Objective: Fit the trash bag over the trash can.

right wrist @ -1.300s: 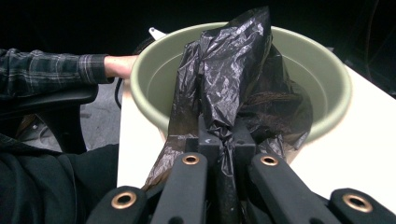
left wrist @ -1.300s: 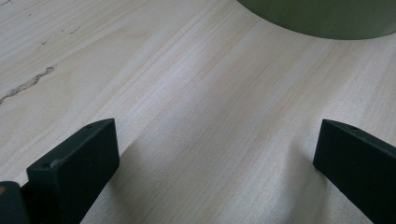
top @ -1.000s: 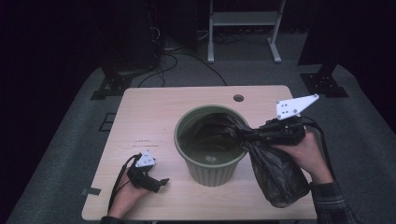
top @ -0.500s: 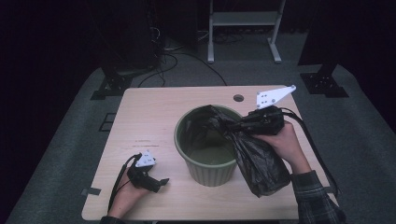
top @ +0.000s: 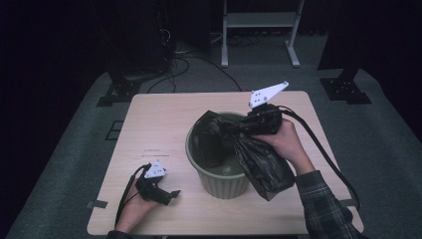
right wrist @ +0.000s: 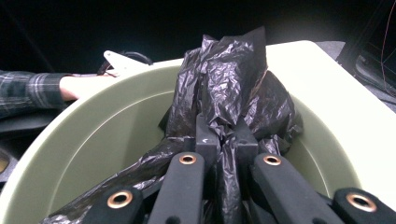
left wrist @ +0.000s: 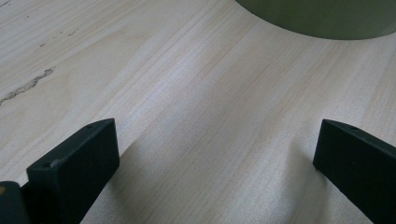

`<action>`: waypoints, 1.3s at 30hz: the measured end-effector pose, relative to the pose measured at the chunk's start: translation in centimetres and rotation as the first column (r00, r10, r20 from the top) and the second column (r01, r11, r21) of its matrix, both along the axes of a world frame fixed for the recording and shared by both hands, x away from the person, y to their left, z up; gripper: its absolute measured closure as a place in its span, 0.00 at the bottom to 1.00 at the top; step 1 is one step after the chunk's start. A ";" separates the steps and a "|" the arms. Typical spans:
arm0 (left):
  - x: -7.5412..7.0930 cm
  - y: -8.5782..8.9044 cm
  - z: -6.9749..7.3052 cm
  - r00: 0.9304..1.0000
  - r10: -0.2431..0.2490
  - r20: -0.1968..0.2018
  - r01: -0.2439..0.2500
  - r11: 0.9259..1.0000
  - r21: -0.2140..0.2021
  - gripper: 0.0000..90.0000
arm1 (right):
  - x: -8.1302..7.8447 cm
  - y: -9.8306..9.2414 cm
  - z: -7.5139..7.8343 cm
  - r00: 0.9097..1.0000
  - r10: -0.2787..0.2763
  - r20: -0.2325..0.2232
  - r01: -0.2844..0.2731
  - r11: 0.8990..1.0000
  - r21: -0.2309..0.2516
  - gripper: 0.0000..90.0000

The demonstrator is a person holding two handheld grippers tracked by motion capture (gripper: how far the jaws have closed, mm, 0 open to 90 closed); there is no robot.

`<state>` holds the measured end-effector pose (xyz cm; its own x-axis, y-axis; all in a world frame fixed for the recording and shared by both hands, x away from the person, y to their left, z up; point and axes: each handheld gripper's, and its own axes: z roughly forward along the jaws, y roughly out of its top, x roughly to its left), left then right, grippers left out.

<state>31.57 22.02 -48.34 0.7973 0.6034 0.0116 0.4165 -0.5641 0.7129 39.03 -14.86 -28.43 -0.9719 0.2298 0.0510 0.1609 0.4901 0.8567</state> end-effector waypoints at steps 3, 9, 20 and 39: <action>0.0 0.0 0.0 1.000 0.000 0.000 0.000 1.000 0.000 0.00 | 0.4 0.6 -0.2 1.000 -0.006 -0.004 0.006 1.000 -0.010 0.94; 0.0 0.0 0.0 1.000 0.000 0.000 0.000 1.000 0.000 0.00 | 0.4 0.5 -0.1 0.999 -0.046 0.018 0.046 0.999 -0.016 0.76; 0.0 0.0 0.0 1.000 0.000 0.000 0.000 1.000 0.000 0.00 | -1.6 -4.7 0.4 0.992 -0.119 0.033 0.118 0.992 0.048 0.57; 0.0 2.1 3.8 0.998 -0.034 0.053 0.041 0.989 -0.143 0.00 | -1.1 -5.8 -0.4 0.995 -0.099 -0.003 0.099 0.992 0.072 0.96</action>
<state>31.61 24.14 -44.53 0.8200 0.5714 -0.0328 0.3588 -0.4686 0.8072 37.94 -20.68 -28.87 -0.9446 0.3207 0.0701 0.2047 0.4086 0.8894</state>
